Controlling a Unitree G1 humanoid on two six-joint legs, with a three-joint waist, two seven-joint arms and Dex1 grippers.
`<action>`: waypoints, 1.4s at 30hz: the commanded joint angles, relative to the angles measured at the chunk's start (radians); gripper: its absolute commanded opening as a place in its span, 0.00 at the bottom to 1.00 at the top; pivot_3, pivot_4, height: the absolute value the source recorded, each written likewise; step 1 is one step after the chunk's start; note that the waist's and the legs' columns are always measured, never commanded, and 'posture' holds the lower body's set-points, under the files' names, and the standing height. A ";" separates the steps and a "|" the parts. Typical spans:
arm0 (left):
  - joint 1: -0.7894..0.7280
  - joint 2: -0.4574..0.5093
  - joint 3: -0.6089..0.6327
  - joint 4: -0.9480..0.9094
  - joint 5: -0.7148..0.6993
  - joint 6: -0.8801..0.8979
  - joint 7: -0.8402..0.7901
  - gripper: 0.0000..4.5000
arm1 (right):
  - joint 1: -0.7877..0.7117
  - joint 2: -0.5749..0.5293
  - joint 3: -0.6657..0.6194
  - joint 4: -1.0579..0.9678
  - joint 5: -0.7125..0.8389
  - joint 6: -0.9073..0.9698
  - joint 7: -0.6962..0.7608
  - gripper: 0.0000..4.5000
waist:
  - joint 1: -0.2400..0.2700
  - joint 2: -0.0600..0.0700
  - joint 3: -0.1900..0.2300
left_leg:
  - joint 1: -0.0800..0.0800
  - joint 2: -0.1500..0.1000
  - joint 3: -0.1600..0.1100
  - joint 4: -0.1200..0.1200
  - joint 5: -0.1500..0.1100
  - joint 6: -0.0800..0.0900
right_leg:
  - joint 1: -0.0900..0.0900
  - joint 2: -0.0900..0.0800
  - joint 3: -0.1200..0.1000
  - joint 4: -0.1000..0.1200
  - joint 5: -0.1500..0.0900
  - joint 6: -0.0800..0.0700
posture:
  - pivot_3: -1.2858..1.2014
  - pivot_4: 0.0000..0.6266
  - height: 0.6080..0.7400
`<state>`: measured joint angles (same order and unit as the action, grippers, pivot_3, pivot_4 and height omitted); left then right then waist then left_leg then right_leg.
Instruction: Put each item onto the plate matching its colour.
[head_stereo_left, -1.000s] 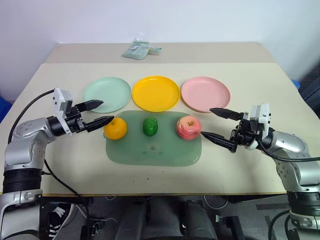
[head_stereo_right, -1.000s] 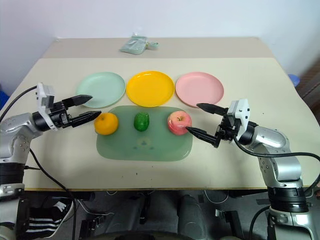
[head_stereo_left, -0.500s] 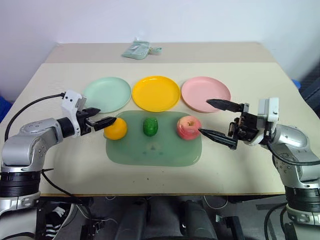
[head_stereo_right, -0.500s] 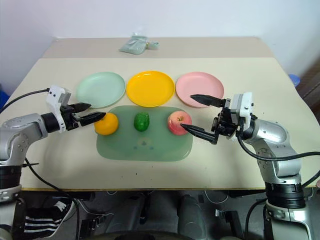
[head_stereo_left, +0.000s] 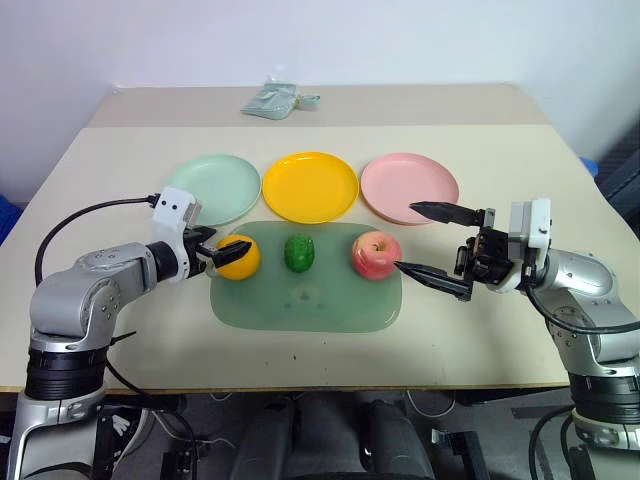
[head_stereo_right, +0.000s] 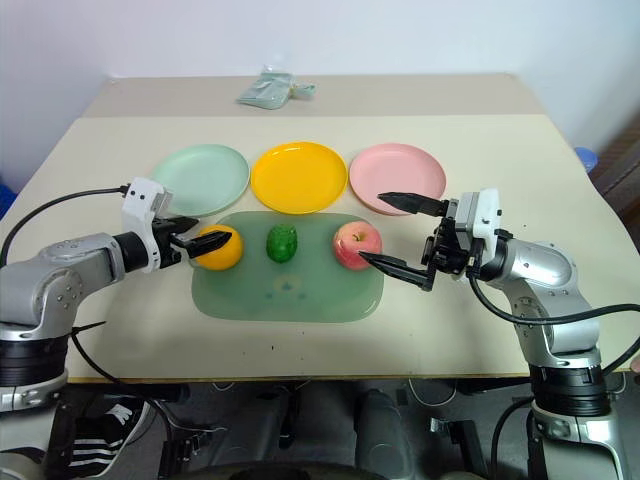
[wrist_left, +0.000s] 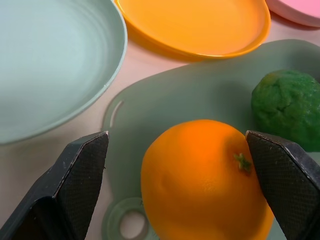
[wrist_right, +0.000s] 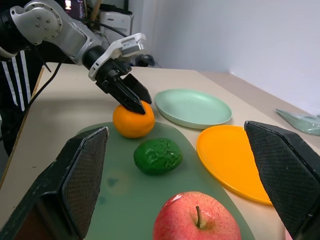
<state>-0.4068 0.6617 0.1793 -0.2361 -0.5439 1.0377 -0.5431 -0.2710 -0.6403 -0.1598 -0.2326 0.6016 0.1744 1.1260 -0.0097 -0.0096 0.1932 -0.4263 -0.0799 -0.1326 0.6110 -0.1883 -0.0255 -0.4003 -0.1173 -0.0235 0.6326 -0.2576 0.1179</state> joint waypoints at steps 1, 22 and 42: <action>-0.021 0.021 0.018 -0.021 0.008 -0.032 -0.003 1.00 | -0.003 -0.012 -0.009 -0.021 0.008 0.000 -0.001 0.99 | 0.000 0.000 0.000 | 0.000 0.000 0.000 0.000 0.000 0.000 | 0.000 0.000 0.000 0.000 0.000 0.000 | 0.52 0.24 1.00; 0.023 0.054 -0.052 -0.082 0.016 0.000 -0.016 1.00 | 0.004 -0.013 -0.008 -0.024 0.006 0.016 -0.012 0.99 | 0.000 0.000 0.000 | 0.000 0.000 0.001 0.000 0.000 0.000 | 0.000 0.000 0.001 0.000 0.000 0.000 | 0.52 0.24 1.00; 0.031 0.055 -0.113 -0.016 0.103 -0.113 -0.056 0.76 | 0.015 -0.018 -0.008 -0.027 -0.009 0.015 -0.017 1.00 | 0.003 0.000 0.000 | 0.000 0.000 0.001 0.000 0.000 0.000 | 0.000 0.000 0.001 0.000 -0.001 -0.002 | 0.52 0.24 1.00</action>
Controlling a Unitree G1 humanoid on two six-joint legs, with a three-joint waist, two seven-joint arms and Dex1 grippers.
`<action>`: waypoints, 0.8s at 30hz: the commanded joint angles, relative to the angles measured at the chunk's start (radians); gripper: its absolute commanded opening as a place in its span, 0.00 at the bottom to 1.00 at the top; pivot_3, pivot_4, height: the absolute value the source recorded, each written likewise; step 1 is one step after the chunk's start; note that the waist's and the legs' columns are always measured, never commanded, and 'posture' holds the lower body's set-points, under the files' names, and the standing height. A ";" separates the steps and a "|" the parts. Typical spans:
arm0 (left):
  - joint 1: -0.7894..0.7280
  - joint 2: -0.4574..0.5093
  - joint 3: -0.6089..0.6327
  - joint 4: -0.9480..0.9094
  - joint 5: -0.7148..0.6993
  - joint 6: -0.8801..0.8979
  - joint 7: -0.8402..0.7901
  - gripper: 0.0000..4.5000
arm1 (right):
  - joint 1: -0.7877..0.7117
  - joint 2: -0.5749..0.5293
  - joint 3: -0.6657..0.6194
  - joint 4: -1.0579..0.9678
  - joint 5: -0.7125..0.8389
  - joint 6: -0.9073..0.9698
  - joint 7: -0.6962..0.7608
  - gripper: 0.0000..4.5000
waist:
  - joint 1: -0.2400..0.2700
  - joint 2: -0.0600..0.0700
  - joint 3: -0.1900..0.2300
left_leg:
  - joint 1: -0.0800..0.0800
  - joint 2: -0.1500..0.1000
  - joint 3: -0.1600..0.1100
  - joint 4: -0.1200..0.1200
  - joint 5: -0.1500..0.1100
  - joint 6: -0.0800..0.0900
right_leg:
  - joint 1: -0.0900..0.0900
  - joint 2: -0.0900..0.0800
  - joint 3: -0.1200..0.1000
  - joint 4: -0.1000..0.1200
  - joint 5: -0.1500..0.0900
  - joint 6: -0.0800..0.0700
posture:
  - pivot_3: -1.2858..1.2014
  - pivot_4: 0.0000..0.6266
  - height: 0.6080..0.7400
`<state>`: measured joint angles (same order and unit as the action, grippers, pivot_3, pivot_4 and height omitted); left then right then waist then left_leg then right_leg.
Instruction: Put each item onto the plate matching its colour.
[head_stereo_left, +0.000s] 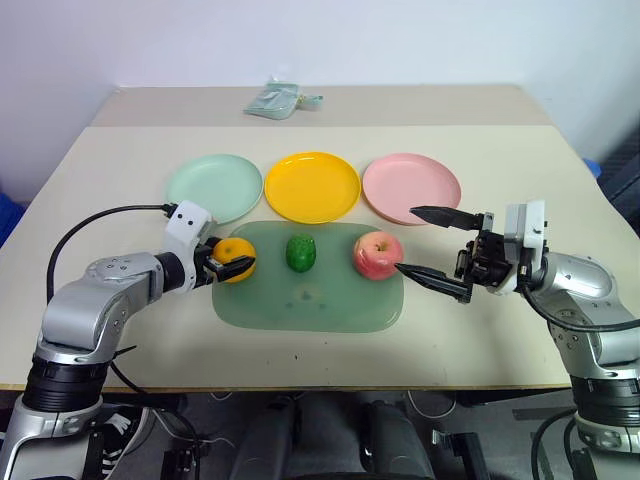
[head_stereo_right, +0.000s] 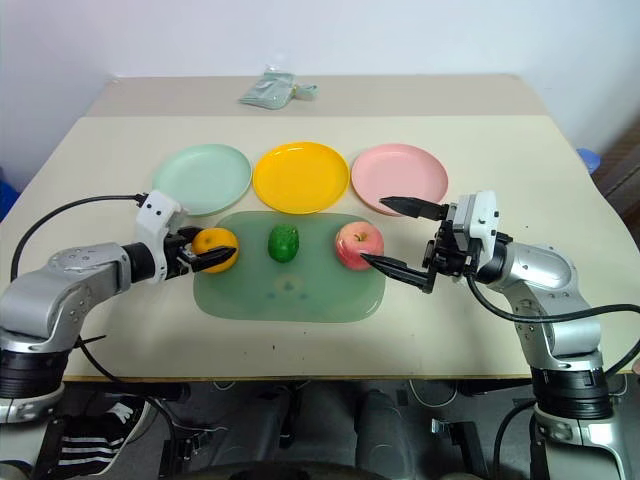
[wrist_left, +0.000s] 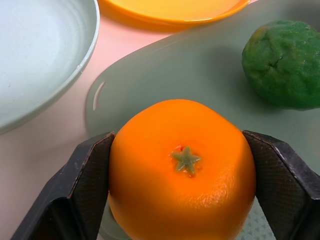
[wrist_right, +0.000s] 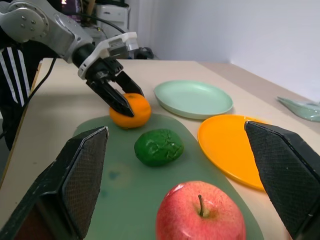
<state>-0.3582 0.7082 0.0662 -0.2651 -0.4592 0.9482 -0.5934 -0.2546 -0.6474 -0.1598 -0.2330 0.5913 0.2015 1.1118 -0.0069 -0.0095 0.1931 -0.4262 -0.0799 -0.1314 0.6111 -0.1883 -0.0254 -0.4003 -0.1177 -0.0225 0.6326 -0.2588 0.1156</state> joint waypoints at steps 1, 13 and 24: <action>-0.023 0.009 0.001 0.019 0.020 -0.029 -0.008 0.76 | -0.001 -0.011 -0.008 -0.026 0.000 -0.012 -0.002 1.00 | -0.001 0.000 0.000 | 0.000 0.000 0.000 0.000 0.000 0.000 | 0.000 0.000 0.000 0.000 0.000 0.000 | 0.52 0.24 1.00; -0.315 -0.105 0.039 0.196 0.025 -0.110 0.045 0.76 | -0.033 0.008 -0.007 0.004 -0.018 -0.030 -0.020 1.00 | 0.016 0.000 0.000 | 0.000 0.000 0.000 0.001 0.000 0.000 | 0.000 0.001 0.000 0.000 0.002 0.003 | 0.52 0.24 1.00; -0.600 -0.427 -0.086 0.737 0.240 -0.528 0.147 0.76 | -0.152 0.062 -0.018 0.198 -0.189 -0.173 -0.218 1.00 | 0.019 -0.002 0.000 | -0.001 -0.007 0.001 0.002 0.002 -0.002 | 0.001 0.000 0.001 -0.001 0.007 0.010 | 0.52 0.24 1.00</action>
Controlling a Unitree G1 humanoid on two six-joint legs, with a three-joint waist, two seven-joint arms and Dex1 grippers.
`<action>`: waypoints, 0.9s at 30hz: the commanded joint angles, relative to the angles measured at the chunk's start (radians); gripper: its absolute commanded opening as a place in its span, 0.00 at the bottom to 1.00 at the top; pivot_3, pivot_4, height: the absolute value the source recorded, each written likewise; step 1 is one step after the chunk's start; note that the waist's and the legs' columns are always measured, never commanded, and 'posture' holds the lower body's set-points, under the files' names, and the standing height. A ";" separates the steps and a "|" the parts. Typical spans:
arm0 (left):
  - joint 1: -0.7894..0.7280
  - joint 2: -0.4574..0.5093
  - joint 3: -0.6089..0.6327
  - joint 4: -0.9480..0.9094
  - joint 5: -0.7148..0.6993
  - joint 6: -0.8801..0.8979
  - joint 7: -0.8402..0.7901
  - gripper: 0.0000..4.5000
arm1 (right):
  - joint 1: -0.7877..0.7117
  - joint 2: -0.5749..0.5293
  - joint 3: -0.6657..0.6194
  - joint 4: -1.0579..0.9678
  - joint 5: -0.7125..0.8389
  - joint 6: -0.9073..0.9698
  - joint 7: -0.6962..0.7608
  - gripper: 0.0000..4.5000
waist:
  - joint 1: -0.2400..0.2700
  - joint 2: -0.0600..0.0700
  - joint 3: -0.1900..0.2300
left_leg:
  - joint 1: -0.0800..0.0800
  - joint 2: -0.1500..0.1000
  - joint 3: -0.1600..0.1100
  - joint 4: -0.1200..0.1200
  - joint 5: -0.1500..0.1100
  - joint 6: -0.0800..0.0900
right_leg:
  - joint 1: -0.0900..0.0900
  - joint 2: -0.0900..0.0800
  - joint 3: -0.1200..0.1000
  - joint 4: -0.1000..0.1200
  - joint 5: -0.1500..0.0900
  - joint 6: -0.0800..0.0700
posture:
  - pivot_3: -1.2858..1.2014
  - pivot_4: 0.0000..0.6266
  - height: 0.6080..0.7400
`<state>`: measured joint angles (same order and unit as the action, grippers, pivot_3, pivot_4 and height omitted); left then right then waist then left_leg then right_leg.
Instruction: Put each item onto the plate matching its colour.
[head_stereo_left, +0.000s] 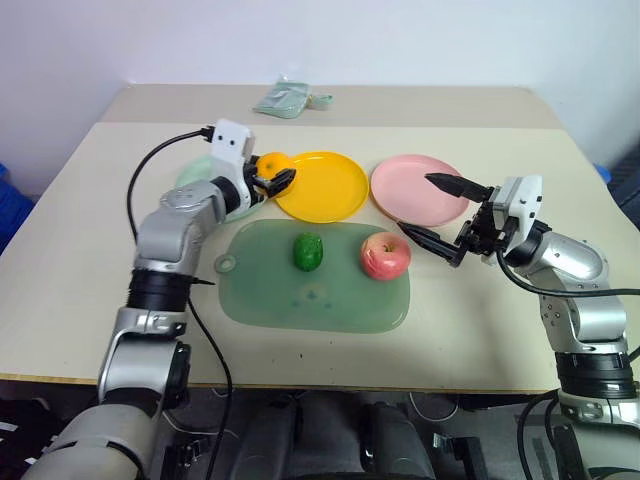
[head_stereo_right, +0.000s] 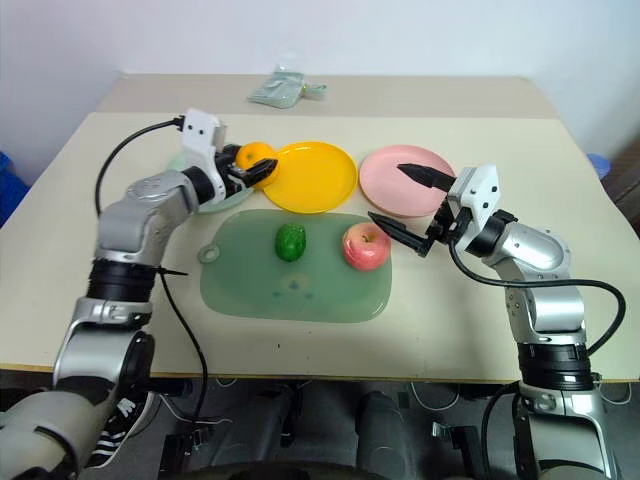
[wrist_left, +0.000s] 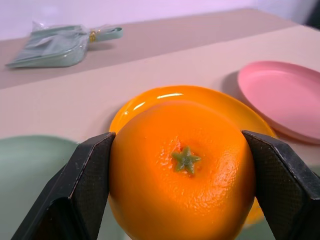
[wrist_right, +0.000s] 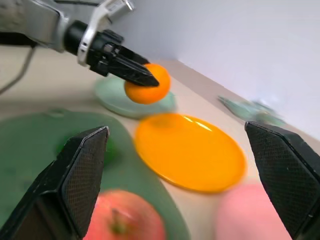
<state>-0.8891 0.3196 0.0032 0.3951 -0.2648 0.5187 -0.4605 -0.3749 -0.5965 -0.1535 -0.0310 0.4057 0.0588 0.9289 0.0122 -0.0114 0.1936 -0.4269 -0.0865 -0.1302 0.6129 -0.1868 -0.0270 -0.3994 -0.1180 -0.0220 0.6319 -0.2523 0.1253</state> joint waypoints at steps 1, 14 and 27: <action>-0.093 -0.060 -0.022 0.139 0.058 -0.128 0.023 0.76 | -0.036 0.012 -0.024 0.001 -0.010 -0.037 -0.043 1.00 | 0.000 0.000 0.000 | 0.000 0.000 0.000 0.000 0.000 0.000 | 0.000 0.000 0.000 0.000 0.000 0.000 | 0.52 0.24 1.00; -0.306 -0.190 0.024 0.665 0.125 -0.420 0.095 0.76 | -0.007 0.004 -0.021 -0.014 -0.024 -0.058 -0.058 1.00 | -0.007 0.000 0.000 | 0.000 -0.002 0.003 0.001 0.000 0.000 | 0.001 0.000 0.000 0.001 0.001 0.002 | 0.52 0.24 1.00; -0.299 -0.147 0.051 0.553 0.103 -0.464 -0.039 0.99 | -0.006 0.007 -0.028 -0.021 -0.003 -0.057 -0.057 1.00 | -0.011 0.000 0.000 | 0.000 -0.002 0.003 0.001 0.000 0.000 | 0.001 0.000 0.000 0.001 0.001 0.002 | 0.52 0.24 1.00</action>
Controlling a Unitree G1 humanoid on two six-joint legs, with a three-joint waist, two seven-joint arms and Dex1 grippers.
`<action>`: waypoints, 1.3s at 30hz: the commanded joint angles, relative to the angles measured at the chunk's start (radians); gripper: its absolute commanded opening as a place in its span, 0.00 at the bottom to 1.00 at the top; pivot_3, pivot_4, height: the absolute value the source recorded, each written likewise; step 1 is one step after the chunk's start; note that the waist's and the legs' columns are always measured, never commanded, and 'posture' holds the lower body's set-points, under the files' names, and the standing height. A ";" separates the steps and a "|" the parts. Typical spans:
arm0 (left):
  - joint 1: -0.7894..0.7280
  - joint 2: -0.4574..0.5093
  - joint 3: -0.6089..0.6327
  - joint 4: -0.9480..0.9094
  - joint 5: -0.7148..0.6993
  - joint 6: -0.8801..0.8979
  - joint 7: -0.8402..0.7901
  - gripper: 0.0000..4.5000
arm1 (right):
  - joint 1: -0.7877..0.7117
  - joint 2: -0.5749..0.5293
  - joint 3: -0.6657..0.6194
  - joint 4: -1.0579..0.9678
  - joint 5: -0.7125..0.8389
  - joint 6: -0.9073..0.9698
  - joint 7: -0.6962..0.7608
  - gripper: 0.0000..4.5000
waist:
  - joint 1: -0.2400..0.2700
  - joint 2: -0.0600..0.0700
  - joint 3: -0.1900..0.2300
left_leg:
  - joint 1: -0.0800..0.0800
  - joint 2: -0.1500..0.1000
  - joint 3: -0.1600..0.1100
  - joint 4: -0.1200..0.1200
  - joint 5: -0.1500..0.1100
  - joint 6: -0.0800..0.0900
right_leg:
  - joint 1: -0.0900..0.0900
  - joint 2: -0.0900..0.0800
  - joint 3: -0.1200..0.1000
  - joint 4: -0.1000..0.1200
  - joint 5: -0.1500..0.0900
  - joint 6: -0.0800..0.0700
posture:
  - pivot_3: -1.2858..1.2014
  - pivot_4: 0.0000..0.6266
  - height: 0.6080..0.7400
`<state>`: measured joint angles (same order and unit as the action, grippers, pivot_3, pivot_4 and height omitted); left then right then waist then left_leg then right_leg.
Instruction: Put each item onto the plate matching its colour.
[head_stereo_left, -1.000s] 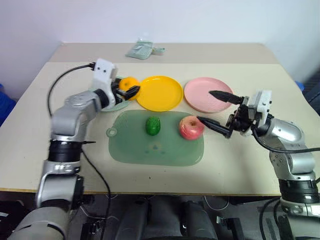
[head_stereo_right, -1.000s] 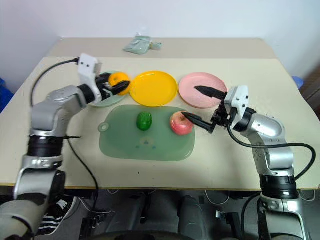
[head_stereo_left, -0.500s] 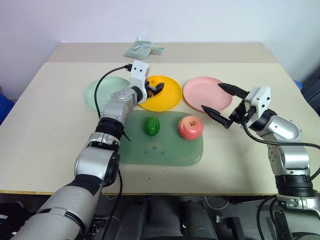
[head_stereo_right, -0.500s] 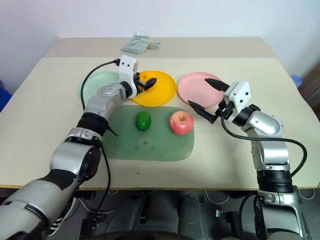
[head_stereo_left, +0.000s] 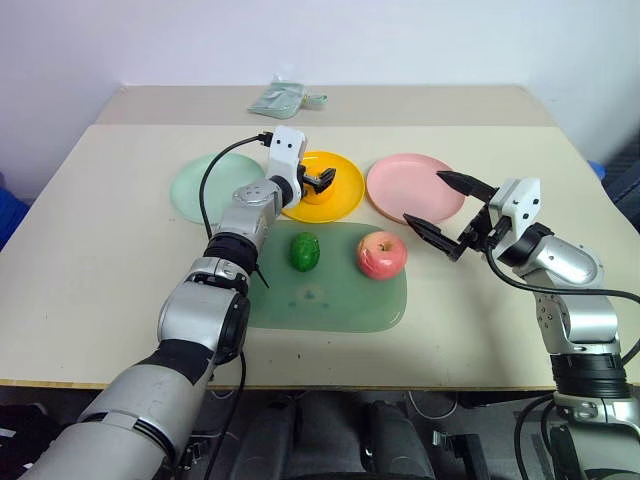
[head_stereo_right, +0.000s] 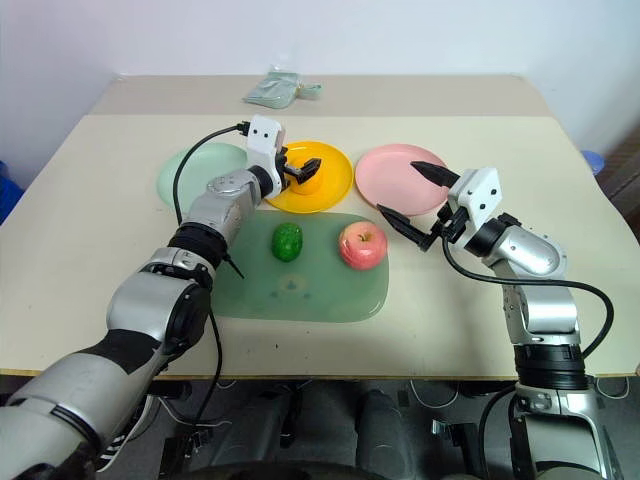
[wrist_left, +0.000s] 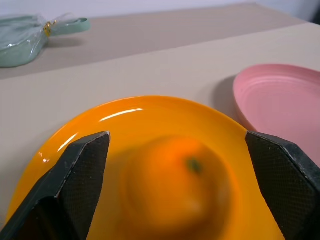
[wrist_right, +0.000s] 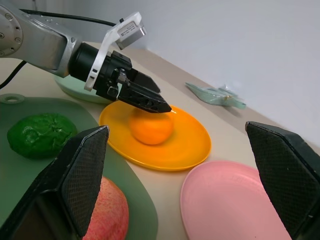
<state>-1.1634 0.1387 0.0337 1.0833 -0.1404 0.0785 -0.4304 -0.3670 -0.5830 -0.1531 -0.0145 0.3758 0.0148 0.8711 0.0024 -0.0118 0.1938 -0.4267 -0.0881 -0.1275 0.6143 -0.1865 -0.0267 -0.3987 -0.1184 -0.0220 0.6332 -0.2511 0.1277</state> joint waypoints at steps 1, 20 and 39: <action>-0.011 0.047 0.023 -0.181 -0.033 -0.019 -0.102 0.99 | -0.014 -0.007 -0.030 -0.042 0.034 -0.009 0.003 1.00 | -0.003 0.000 0.000 | 0.000 0.000 0.000 0.000 0.000 0.000 | 0.000 0.000 0.000 0.000 0.000 0.000 | 0.52 0.24 1.00; 0.421 0.530 0.073 -0.846 -0.365 0.297 -0.857 0.99 | 0.078 -0.067 -0.015 -0.215 0.175 0.106 0.162 1.00 | -0.015 0.001 0.000 | 0.002 0.004 -0.001 0.001 0.001 0.000 | -0.001 0.001 0.007 0.002 0.000 -0.001 | 0.52 0.24 1.00; 0.646 0.383 -0.064 -0.898 -0.234 0.105 -0.789 0.99 | 0.084 -0.061 -0.012 -0.206 0.156 0.099 0.151 1.00 | -0.014 0.001 0.000 | 0.001 0.007 0.006 -0.001 0.001 0.000 | -0.006 0.001 0.012 0.001 0.001 -0.004 | 0.52 0.24 1.00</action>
<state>-0.5114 0.5391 -0.0296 0.1862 -0.4004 0.2515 -1.2559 -0.2783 -0.6395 -0.1519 -0.1955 0.5279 0.1243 1.0264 -0.0115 -0.0109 0.1934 -0.4254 -0.0807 -0.1208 0.6130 -0.1855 -0.0265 -0.4048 -0.1169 -0.0094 0.6344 -0.2502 0.1238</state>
